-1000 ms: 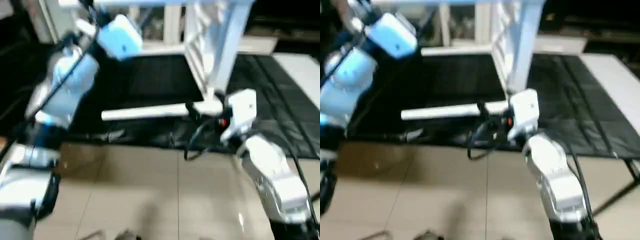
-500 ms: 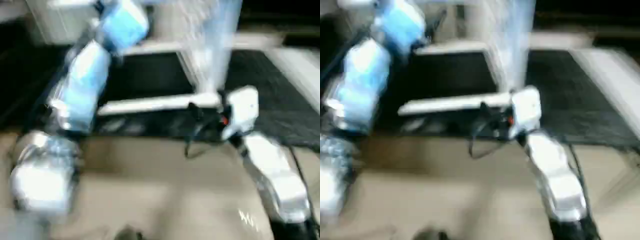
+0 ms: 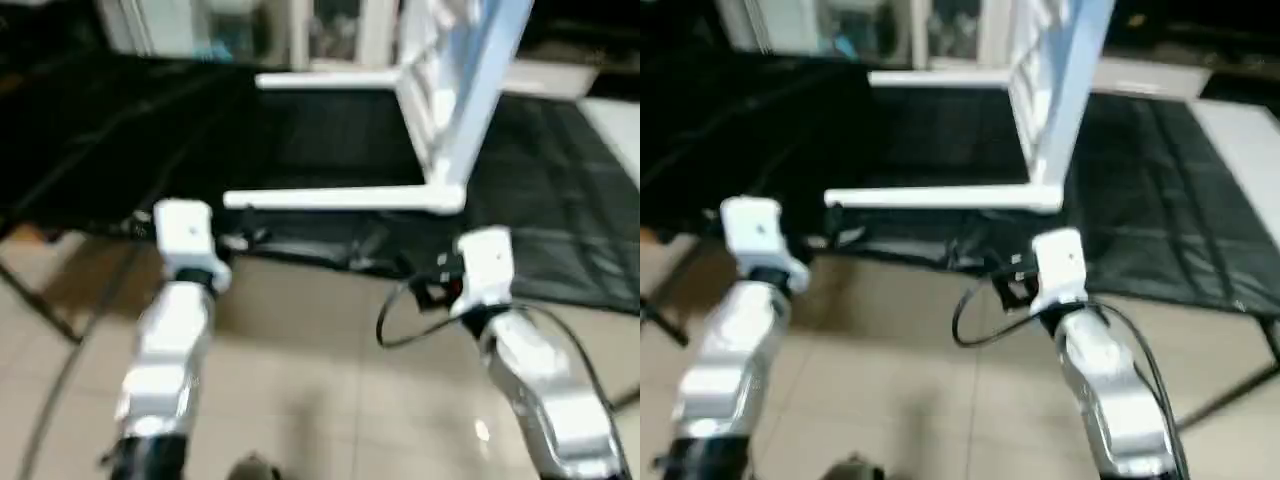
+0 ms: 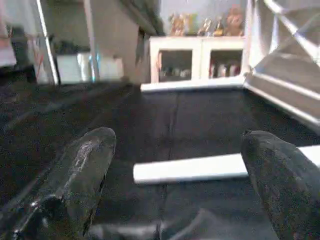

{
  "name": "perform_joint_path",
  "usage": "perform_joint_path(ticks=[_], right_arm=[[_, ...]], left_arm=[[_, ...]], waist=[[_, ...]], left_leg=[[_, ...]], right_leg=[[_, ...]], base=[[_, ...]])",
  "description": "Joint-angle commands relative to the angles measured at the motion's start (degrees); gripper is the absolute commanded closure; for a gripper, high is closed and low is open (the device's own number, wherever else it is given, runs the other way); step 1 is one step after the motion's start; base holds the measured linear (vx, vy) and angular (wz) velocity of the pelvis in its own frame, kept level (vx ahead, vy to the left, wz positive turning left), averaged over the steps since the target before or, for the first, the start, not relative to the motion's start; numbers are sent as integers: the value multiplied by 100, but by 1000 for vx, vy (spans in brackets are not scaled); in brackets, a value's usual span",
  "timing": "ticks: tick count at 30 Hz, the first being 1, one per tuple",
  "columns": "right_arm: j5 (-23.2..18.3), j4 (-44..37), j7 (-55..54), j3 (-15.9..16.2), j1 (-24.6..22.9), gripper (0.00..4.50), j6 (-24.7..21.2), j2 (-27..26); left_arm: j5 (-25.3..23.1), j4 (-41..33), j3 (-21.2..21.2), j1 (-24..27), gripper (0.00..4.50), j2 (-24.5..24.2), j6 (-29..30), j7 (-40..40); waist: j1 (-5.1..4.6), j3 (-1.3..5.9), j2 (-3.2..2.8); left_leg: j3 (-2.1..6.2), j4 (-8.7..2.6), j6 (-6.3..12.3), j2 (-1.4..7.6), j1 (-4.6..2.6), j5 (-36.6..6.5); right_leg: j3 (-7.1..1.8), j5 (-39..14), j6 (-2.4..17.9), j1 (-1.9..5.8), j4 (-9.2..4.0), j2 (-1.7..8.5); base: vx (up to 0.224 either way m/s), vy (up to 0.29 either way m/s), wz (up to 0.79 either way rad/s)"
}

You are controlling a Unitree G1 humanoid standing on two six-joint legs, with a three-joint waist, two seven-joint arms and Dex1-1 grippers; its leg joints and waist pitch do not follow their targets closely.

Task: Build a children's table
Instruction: Flip table

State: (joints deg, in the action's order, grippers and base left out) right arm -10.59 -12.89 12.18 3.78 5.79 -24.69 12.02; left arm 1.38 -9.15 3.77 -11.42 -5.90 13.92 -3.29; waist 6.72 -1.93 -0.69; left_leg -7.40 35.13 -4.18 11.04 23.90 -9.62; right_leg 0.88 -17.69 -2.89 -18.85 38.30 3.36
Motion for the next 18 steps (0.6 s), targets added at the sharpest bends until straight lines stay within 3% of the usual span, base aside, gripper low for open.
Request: perform_joint_path(ticks=[1,2,3,4,5,6,7,8,9,10,11,12,13,14,15,16,17,18], right_arm=[[-185,-22,158,-25,168,5,64,-29],[-219,-11,185,-23,212,5,35,-44],[-218,3,195,-24,241,5,12,-62],[-201,30,209,-15,266,5,19,-75],[-149,57,224,17,284,5,71,-86],[-143,61,226,21,286,5,80,-87],[-102,68,231,50,293,5,95,-73],[-51,77,230,73,290,5,121,-61],[-31,83,220,70,274,5,119,-54],[-7,85,207,70,262,5,119,-41],[20,96,182,60,242,5,115,-27],[-29,112,157,-7,232,5,101,-61],[-68,111,142,-50,236,5,106,-93],[-89,116,130,-74,241,5,116,-114],[-128,110,122,-118,249,5,119,-141],[-156,107,118,-148,255,5,119,-159],[-149,99,142,-138,262,5,114,-140],[-142,96,153,-131,265,5,112,-131]], left_arm=[[-43,-284,-141,-66,0,-81,231,-65],[-41,-303,-168,-110,0,-134,228,-115],[-44,-301,-174,-148,0,-162,211,-151],[-61,-281,-163,-194,0,-178,210,-177],[-63,-265,-145,-282,0,-223,245,-233],[-63,-268,-143,-290,0,-228,255,-238],[-58,-267,-129,-336,0,-253,300,-255],[-3,-302,-117,-407,0,-288,397,-281],[11,-301,-123,-443,0,-303,433,-285],[8,-295,-131,-457,0,-308,440,-286],[8,-278,-145,-484,0,-320,458,-287],[25,-245,-156,-536,0,-320,481,-294],[33,-235,-157,-556,0,-319,488,-295],[37,-221,-157,-568,0,-318,486,-296],[50,-212,-139,-580,0,-301,497,-284],[61,-206,-126,-589,0,-287,505,-276],[56,-213,-129,-590,0,-287,521,-276],[54,-219,-132,-592,0,-290,533,-277]], waist=[[-111,199,-4],[-156,158,-8],[-240,91,-4],[-257,80,-44],[-328,73,-45],[-346,61,-72],[-410,107,-152],[-446,118,-236],[-378,114,-22],[-339,131,-193],[-450,163,-21],[-416,204,-64],[-451,207,-42],[-471,201,-108],[-621,299,-300],[-1000,403,-323],[-853,425,-343],[-842,390,-298]], left_leg=[[86,-611,-401,186,-395,-2919],[85,-629,-438,166,-432,-3278],[72,-650,-448,116,-617,-4034],[87,-659,-444,108,-697,-4242],[107,-710,-415,79,-715,-4464],[119,-744,-413,79,-734,-4579],[173,-807,-401,82,-779,-4705],[223,-838,-397,81,-785,-4731],[314,-904,97,-225,-86,-4006],[204,-870,255,-303,-101,-3700],[181,-553,757,-314,105,-2722],[128,-405,912,-312,70,-2191],[103,-301,1181,-262,70,-1599],[127,-385,1367,-288,-10,-1385],[184,-547,1067,-65,-638,-1658],[982,-687,1614,410,-1368,-1852],[1061,-451,2341,531,-1505,-1070],[1044,-464,2562,614,-1405,-852]], right_leg=[[-74,-1212,525,1,-678,329],[-60,-1756,525,12,-760,313],[32,-2820,475,53,-1003,253],[68,-2943,478,70,-1053,233],[144,-2976,433,190,-1104,176],[179,-2902,423,212,-1114,161],[219,-2417,443,299,-1073,148],[247,-2126,465,326,-1022,136],[424,-1918,303,858,-1178,296],[421,-2265,197,938,-1273,377],[449,-2982,82,1109,-1468,755],[488,-3149,170,1144,-1582,864],[617,-3084,404,1151,-1648,886],[799,-2639,571,1152,-1592,647],[702,-2152,720,775,-1296,268],[627,-968,632,16,-245,-131],[437,-633,234,-359,68,21],[358,-485,84,-455,214,100]], base=[[-63,58,-10],[-63,58,-10],[-29,55,-13],[3,62,-18],[3,62,-18],[7,61,-24],[25,64,-25],[25,64,-25],[42,68,-24],[54,79,14],[54,79,14],[96,88,52],[131,62,61],[131,62,61],[203,-5,70],[247,-32,38],[247,-32,38],[207,-14,6]])
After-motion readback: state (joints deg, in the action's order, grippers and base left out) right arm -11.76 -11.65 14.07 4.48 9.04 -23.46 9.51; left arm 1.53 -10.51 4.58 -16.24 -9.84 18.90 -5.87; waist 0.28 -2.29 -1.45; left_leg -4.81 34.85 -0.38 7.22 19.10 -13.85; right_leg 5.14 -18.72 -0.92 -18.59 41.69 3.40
